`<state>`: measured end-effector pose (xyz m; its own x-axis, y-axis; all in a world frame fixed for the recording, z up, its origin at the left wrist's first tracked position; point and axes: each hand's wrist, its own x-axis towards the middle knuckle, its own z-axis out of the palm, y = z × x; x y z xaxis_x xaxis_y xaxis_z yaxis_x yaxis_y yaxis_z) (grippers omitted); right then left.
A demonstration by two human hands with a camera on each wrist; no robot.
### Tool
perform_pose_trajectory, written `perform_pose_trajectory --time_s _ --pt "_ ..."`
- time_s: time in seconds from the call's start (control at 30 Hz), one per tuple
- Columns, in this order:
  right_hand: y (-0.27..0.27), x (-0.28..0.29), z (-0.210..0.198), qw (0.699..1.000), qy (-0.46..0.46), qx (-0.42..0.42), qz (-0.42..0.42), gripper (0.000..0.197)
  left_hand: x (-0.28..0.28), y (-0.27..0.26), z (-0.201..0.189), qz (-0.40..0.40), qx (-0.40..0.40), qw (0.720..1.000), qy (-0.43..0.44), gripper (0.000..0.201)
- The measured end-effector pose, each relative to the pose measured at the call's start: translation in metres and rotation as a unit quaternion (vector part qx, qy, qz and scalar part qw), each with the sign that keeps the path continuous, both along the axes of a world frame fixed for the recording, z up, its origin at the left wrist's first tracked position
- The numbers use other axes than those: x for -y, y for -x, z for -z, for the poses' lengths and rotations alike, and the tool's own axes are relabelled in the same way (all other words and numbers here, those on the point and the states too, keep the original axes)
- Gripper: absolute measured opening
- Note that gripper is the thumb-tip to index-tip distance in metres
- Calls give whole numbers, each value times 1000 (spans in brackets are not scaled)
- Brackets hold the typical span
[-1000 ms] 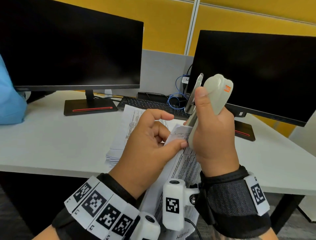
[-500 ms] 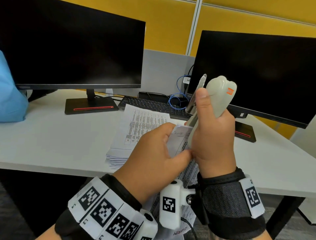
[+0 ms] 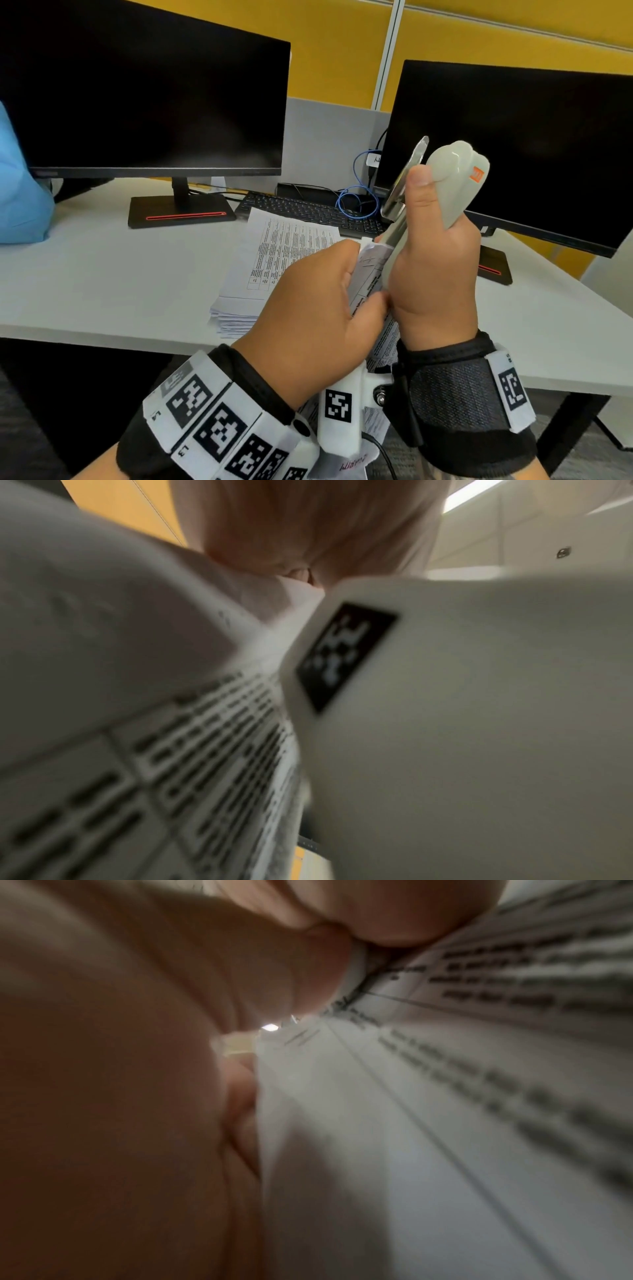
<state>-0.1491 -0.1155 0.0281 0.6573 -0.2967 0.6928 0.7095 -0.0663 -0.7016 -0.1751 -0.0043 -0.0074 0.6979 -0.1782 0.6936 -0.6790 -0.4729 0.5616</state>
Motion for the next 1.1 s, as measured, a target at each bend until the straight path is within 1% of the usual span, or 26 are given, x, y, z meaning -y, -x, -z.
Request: perform_pose_trajectory --time_s 0.07,0.13,0.2,0.23,0.27,0.3,0.33,0.37,0.4,0.43,0.47,0.5,0.57,0.63,0.7,0.73,0.77,0.8,0.87,0.9,0.93,1.0,1.1 --pt "-1 1 2 1000 2 2 3 31 1 -1 2 0 2 1000 -4 24" --pt "-2 0 5 1000 3 1 7 32 -1 -1 1 14 -19 1000 7 23" --pt "-3 0 7 999 -14 -24 -15 32 -6 -4 -2 14 -47 999 -1 20" --pt "-4 -1 8 998 -26 -50 -38 35 -9 -6 -4 14 -66 998 5 15" --pt "-6 0 11 995 -41 -73 -61 38 -13 -10 -4 19 -89 995 27 12" --pt "-8 1 12 992 -58 -85 -76 39 -15 -12 -4 28 -111 992 56 17" --pt "-9 3 13 991 -68 -86 -75 42 -17 -14 -3 34 -127 988 80 22" --pt "-10 4 12 992 -73 -84 -58 51 -19 -16 -2 35 -131 986 95 24" --pt "-10 7 12 993 -73 -80 -37 62 -20 -17 -2 36 -125 986 105 22" --pt "-10 10 12 994 -76 -75 -22 69 -21 -18 -1 43 -110 986 114 20" --pt "-10 15 13 994 -82 -66 -13 66 -23 -17 0 54 -84 987 125 20" --pt "-9 18 13 995 -87 -57 -4 57 -24 -18 1 68 -47 988 130 20" --pt "-4 23 14 995 -93 -41 19 42 -26 -18 4 90 27 989 114 16" --pt "3 24 14 995 -95 -20 39 37 -26 -17 7 106 73 988 86 13" --pt "7 24 16 995 -74 5 63 39 -27 -16 10 115 104 986 65 9" --pt "8 24 17 996 -63 19 64 41 -27 -15 11 110 119 985 57 11" --pt "8 23 18 996 -62 31 57 49 -27 -16 12 107 132 984 50 13" --pt "9 23 19 996 -63 43 47 61 -27 -16 12 107 143 983 45 13" --pt "10 21 20 996 -60 59 32 91 -27 -15 12 103 158 981 33 15" --pt "10 20 19 996 -61 60 25 101 -27 -15 12 103 162 981 30 16" --pt "11 19 19 996 -61 58 22 105 -27 -14 12 108 162 980 32 15" --pt "10 18 21 996 -62 52 25 106 -27 -14 12 119 161 979 39 11" --pt "10 19 22 997 -58 42 35 106 -29 -15 12 117 169 978 34 13"
